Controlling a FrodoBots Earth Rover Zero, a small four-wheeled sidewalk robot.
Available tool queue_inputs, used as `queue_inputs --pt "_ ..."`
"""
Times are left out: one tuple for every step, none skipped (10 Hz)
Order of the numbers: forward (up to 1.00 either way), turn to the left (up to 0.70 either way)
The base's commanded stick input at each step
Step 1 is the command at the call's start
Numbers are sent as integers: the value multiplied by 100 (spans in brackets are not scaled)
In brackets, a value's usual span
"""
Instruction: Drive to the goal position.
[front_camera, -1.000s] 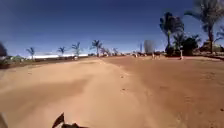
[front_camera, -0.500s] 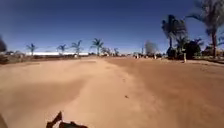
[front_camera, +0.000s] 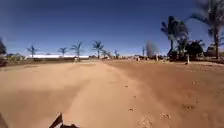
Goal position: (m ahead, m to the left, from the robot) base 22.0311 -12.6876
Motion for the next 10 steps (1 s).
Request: queue_inputs --pt "70 0" --pt "70 0" --pt "70 0" --pt "70 0" --pt "70 0" --pt "70 0" --pt "70 0" --pt "70 0" --pt "70 0" --pt "70 0"
